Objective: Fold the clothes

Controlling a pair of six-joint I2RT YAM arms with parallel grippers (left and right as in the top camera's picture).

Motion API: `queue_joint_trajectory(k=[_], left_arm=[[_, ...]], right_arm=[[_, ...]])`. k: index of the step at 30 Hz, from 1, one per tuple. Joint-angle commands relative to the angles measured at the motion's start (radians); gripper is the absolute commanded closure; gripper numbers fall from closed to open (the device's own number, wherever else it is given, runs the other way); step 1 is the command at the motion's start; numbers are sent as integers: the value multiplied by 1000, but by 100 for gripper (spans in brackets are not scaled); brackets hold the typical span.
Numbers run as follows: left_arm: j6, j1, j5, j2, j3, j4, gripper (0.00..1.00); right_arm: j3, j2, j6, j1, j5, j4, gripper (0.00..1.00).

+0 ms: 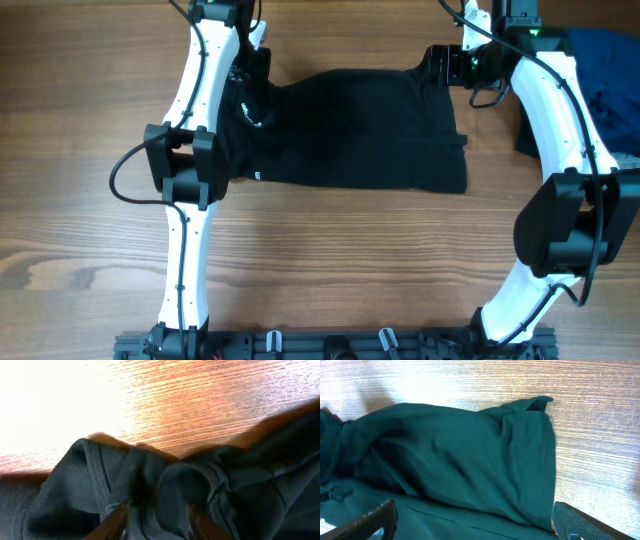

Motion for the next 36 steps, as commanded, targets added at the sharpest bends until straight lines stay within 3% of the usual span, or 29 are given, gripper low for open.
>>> queue_joint_trajectory(k=[1,8,10,13,18,23,25,27,31,36], left_arm=[[-10,6,-17,10,-1,7,63],[-9,6,-44,33,-1,5,76],[-9,6,-43,35,-1,8,87],[-10,6,-43,35,-1,16,95],[-10,6,-43,36,-1,12,93],[-10,6,-43,40,-1,1,75],[-10,6,-43,42,-1,-14,73],[-10,6,-43,42,-1,-29,75],[-10,3,-30,42,-1,-29,89],[-10,0,-5,42,-1,-54,92]], right_arm=[[16,3,-26,6,-20,3,0],[16,3,-40,6,-19,3,0],[16,3,-40,6,-20,3,1],[16,3,-40,6,-20,3,0],[16,3,-39,6,-20,2,0],[16,3,-40,6,-20,-5,0],[16,3,-44,6,-20,-5,0],[16,3,-44,6,-20,-5,0],[16,3,-43,6,-20,-5,0],[16,3,-43,6,-20,-5,0]])
